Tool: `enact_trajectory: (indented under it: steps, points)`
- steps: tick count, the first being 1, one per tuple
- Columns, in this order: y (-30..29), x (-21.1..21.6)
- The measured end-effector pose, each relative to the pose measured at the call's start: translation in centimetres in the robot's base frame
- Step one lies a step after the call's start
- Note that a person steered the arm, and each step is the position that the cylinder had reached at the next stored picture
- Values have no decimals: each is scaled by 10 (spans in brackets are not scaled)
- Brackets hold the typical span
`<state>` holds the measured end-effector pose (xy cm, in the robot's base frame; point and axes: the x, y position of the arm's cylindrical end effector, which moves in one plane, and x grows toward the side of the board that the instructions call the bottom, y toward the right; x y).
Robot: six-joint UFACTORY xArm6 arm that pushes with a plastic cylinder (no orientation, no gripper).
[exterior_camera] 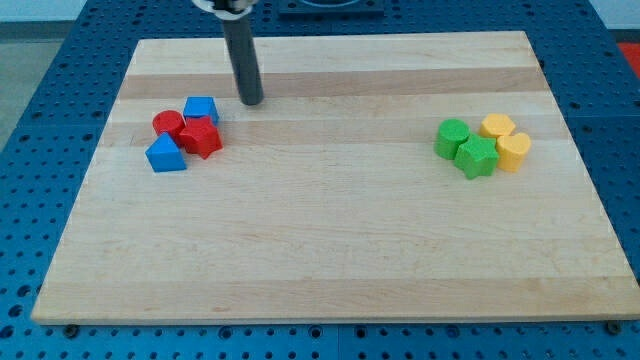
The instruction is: Move your arm to the center right
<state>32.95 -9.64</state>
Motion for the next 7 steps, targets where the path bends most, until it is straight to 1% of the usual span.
enact_trajectory:
  steps: [1,2,3,4,5,6,7]
  points:
    - [39,27]
    - [57,70]
    - [90,118]
    - [136,160]
    - [195,186]
    - [253,183]
    - [300,171]
